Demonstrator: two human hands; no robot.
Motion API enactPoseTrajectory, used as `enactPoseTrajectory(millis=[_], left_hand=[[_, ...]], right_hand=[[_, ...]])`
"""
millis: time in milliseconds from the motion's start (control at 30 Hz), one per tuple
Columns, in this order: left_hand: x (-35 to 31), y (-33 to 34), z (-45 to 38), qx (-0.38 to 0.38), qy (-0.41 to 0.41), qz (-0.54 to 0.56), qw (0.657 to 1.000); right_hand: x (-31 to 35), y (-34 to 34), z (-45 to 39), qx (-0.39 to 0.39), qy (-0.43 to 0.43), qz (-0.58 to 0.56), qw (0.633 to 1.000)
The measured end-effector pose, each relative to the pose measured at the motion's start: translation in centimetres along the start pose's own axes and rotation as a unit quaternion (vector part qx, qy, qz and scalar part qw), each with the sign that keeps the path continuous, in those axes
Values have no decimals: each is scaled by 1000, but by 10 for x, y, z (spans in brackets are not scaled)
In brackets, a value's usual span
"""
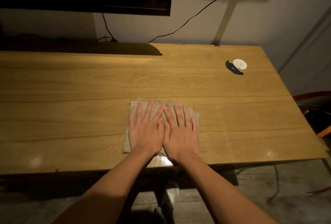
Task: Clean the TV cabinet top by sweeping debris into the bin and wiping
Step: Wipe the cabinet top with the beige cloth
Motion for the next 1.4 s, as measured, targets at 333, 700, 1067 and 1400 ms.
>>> enactPoseTrajectory(millis=[333, 700, 1067, 1400], left_hand=[[-18, -14, -143, -22, -25, 5, 999], [-33, -40, -303, -58, -88, -42, 994], [-40, -36, -311, -39, -95, -9, 995], [-85, -14, -202, -34, -80, 29, 996]], right_hand=[[-16, -16, -149, -10, -3, 2, 1000], [-22, -37, -324, -8, -49, 9, 999], [-29, -43, -332, 26, -82, 16, 996], [-76, -55, -215, 42, -70, 13, 997]])
Point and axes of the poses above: each hand's wrist, its own z-axis away from the middle knuckle, its own y-axis out of the palm, x = y × z, the point moved 6 cm from there along -z, towards the middle knuckle, and after that the axes turned 4 degrees about -z, right-handed, at the moved point
